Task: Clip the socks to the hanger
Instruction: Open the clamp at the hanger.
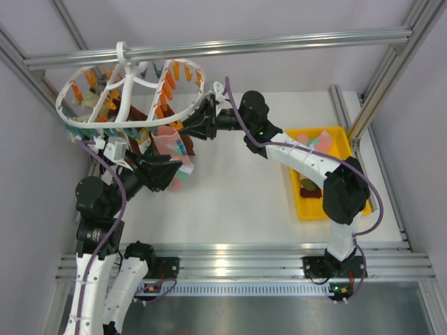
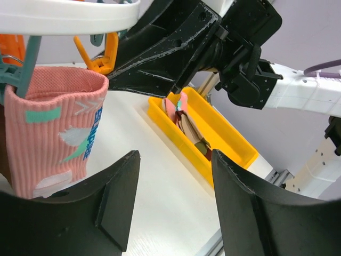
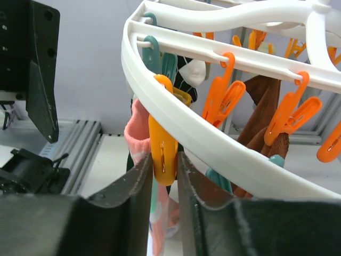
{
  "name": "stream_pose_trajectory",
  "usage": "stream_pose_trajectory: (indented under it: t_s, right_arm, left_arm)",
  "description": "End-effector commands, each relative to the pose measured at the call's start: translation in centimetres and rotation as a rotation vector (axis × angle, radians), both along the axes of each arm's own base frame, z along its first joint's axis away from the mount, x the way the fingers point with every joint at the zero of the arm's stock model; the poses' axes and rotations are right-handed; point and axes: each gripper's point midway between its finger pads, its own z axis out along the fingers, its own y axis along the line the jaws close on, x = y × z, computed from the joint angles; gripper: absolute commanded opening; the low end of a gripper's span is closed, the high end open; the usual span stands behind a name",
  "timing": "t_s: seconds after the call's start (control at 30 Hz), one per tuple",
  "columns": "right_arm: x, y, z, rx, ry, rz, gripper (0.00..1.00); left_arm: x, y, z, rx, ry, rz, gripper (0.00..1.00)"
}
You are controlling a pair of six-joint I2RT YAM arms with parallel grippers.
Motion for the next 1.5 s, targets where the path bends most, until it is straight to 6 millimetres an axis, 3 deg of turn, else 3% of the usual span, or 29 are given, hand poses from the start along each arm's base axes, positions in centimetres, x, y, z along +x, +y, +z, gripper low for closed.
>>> stream_pose_trajectory:
  t_s: [0.0,0.07,0.13,0.17,0.23,0.27,0.4,0.67,1.1,1.3,1.47]
  right_arm:
    - [-1.5,0.4,2.7,0.046,-0.065,0.033,0.22]
    - [-1.9,0.6,2.7,0.047,-0.060,0.021,0.10]
    - [-2.6,0.4,3.2,0.055,-0.059,0.005,0.03]
    - [-2.2,0.5,2.6,0.049,-0.041,-0.042,0.01]
    - [-3.7,0.7,3.3,0.064,-0.059,-0.064,0.00]
    - [-3.6,0.8,2.5,0.055,-0.047,-0.100,0.00]
    - [-5.9,1.9,2.8,0.072,-0.046,-0.125,0.00]
    - [-6.4,3.0,3.8,0.091,-0.034,-0.169,0.00]
    - [-8.2,2.5,4.3,0.075,-0.067,-0.120,0.00]
    - [-8.0,2.2,4.5,0.068,-0.068,-0.133,0.00]
    - [-6.3,1.4,5.3,0.076,-0.070,-0.182,0.00]
  left_arm:
    - [0.2,0.5,1.2,-0.015,-0.048,0.035,0.61]
    - [0.4,0.8,1.6,-0.034,-0.037,0.063,0.61]
    - [0.6,1.1,1.7,-0.057,-0.012,0.085,0.61]
    - [1.0,1.6,2.0,-0.071,-0.003,0.125,0.63]
    - [1.2,2.2,2.4,-0.097,0.018,0.167,0.64]
    - [1.6,2.6,2.6,-0.107,0.023,0.200,0.64]
    - [2.1,3.4,3.2,-0.132,0.020,0.251,0.66]
    - [4.5,6.3,2.7,-0.164,0.079,0.444,0.68]
    - [6.7,4.8,3.8,-0.200,0.056,0.368,0.68]
    - [5.2,4.1,5.6,-0.176,-0.022,0.312,0.68]
    - [3.9,4.5,4.3,-0.130,0.029,0.328,0.68]
